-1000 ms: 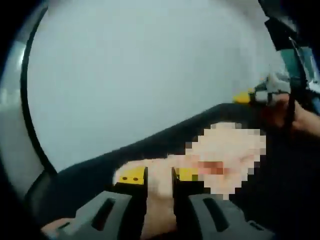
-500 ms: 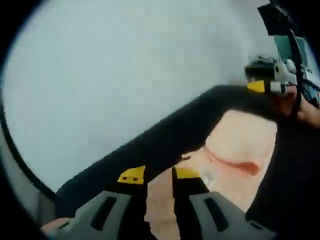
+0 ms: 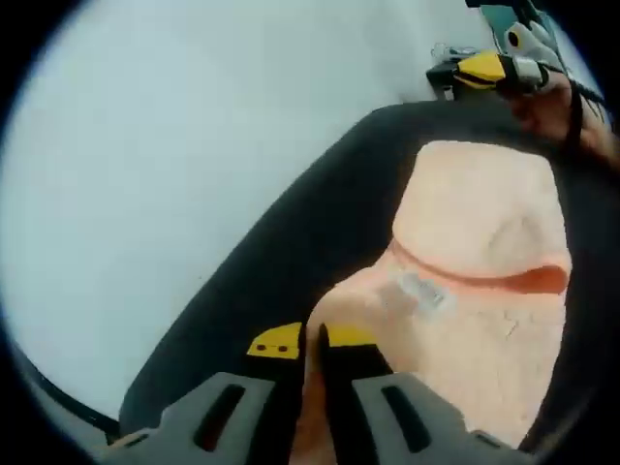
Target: Fold the towel on the table until its edges align and the towel forms a compact rectangular stack.
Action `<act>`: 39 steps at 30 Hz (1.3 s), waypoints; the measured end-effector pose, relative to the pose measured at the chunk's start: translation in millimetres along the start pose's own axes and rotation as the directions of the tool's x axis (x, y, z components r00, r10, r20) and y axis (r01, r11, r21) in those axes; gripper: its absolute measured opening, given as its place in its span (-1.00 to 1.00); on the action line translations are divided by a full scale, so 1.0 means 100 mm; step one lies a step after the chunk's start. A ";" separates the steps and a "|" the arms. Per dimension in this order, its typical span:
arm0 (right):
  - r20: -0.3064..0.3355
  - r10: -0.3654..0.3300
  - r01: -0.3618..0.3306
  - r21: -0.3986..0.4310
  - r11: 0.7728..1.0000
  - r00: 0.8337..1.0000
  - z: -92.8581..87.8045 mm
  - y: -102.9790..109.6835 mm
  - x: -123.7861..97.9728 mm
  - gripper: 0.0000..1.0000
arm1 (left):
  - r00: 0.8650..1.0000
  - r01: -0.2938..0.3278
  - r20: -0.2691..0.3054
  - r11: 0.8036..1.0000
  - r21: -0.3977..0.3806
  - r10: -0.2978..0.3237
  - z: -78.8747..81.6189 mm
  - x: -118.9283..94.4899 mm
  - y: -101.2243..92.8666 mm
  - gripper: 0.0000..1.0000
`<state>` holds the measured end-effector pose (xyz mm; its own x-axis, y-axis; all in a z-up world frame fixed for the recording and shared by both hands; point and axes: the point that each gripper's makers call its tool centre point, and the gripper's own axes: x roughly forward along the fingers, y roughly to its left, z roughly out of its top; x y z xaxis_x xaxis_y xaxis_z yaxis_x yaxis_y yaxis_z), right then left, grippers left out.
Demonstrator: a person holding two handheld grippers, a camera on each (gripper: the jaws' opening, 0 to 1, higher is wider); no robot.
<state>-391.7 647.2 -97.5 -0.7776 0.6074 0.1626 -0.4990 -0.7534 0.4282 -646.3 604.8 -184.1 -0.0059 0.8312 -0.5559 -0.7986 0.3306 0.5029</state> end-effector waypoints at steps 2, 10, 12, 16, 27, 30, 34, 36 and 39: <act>-0.006 0.001 -0.001 -0.010 1.000 1.000 -0.01 0.00 0.00 -0.88 | 0.996 0.073 0.048 0.995 -0.061 -0.070 0.03 0.04 -0.18 -0.75; -0.026 -0.021 0.022 0.010 1.000 0.999 -0.05 -0.09 0.00 -0.88 | 0.961 -0.140 0.210 0.973 -0.181 0.178 0.26 -0.76 -0.04 -0.57; -0.019 -0.021 0.021 0.014 1.000 1.000 -0.05 -0.08 0.03 -0.88 | 0.959 -0.027 0.275 0.988 -0.154 0.069 0.30 -0.80 -0.62 -0.55; -0.117 0.062 -0.072 -0.079 0.994 0.991 -0.28 0.20 0.08 -0.98 | 0.989 -0.047 0.141 0.998 0.043 0.040 -0.13 -0.54 -0.99 -0.57; -0.464 0.124 -0.264 -0.250 0.932 0.877 -1.40 0.77 0.00 -0.84 | 0.821 -0.072 0.514 0.938 -0.340 0.250 -0.08 -1.35 0.01 -0.36; -0.589 0.165 -0.380 -0.262 0.887 0.791 -1.62 0.87 -0.21 -0.97 | 0.788 -0.047 0.509 0.858 -0.511 0.346 -0.52 -1.34 0.28 -0.37; -0.578 0.135 -0.377 -0.323 0.868 0.805 -1.56 0.89 -0.29 -0.95 | 0.747 -0.055 0.484 0.768 -0.638 0.455 -0.66 -1.44 0.48 -0.47; -0.555 0.112 -0.352 -0.348 0.869 0.825 -1.46 0.84 -0.28 -0.88 | 0.782 -0.016 0.443 0.724 -0.690 0.439 -0.78 -1.34 0.44 -0.47; -0.403 0.060 -0.178 -0.262 0.949 0.913 -0.98 0.62 -0.20 -0.75 | 0.804 -0.091 0.371 0.713 -0.695 0.465 -0.96 -1.27 0.53 -0.47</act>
<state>-444.8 563.7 -161.7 -0.8943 0.4081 -0.1836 -0.4352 -0.8886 0.1447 -745.9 473.8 -150.0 -0.1525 0.9878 0.0328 -0.9873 -0.1507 -0.0511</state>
